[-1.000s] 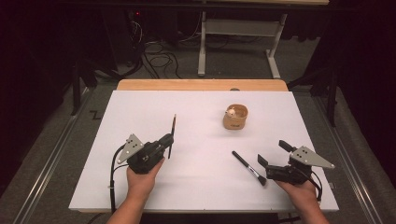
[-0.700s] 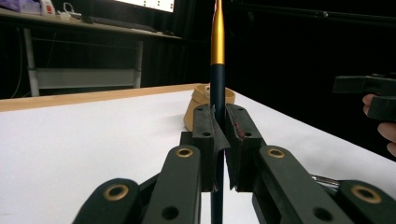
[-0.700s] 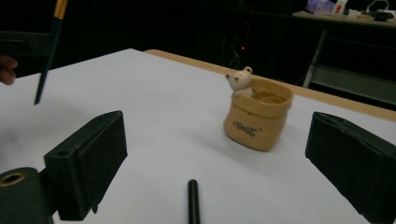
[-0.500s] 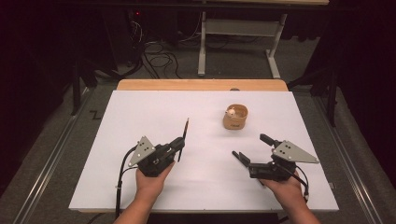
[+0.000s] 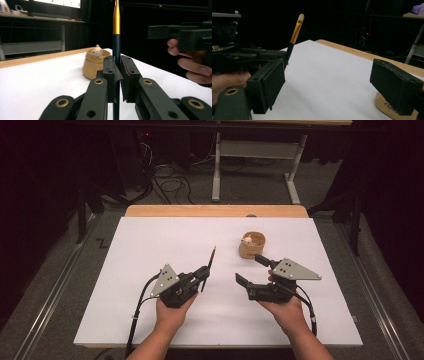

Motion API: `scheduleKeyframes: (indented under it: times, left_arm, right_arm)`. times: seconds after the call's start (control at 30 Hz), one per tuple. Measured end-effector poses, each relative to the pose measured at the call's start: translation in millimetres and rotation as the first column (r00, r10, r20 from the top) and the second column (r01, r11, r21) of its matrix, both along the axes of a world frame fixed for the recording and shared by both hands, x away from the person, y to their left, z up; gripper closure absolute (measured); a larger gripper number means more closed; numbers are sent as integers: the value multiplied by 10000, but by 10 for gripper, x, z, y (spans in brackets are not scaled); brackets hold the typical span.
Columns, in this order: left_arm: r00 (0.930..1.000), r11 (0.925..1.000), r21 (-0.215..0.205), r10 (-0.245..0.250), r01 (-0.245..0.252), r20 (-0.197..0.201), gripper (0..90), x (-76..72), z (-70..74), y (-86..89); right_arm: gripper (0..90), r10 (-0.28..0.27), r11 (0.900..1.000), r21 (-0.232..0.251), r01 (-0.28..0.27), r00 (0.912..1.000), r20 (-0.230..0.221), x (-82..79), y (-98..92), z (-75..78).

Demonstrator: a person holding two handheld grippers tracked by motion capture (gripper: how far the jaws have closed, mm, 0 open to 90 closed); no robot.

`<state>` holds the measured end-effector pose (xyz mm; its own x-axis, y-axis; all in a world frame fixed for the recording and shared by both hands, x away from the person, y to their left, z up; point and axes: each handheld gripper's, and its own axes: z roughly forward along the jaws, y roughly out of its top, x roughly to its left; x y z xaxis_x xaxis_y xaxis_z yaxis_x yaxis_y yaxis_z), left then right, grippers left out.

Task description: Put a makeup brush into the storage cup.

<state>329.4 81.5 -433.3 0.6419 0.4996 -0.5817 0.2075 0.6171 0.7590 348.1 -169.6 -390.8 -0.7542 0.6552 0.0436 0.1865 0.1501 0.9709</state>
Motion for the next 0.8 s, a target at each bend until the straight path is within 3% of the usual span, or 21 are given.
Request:
scheduleKeyframes:
  times: [0.1,0.37,0.8]
  left_arm:
    - [9998,9997,83,-212,213,-41,836,-53,-34,-66]
    - [9978,9972,372,-653,656,-87,835,-112,-118,-274]
    - [9965,9958,357,-840,838,41,835,-141,-118,-385]
  right_arm:
    - [154,177,9996,232,-173,9997,-170,-9,0,-47]
    - [176,401,9991,142,-394,9976,-562,-6,43,-142]
    - [380,774,9951,679,-725,9943,-729,-29,142,-151]
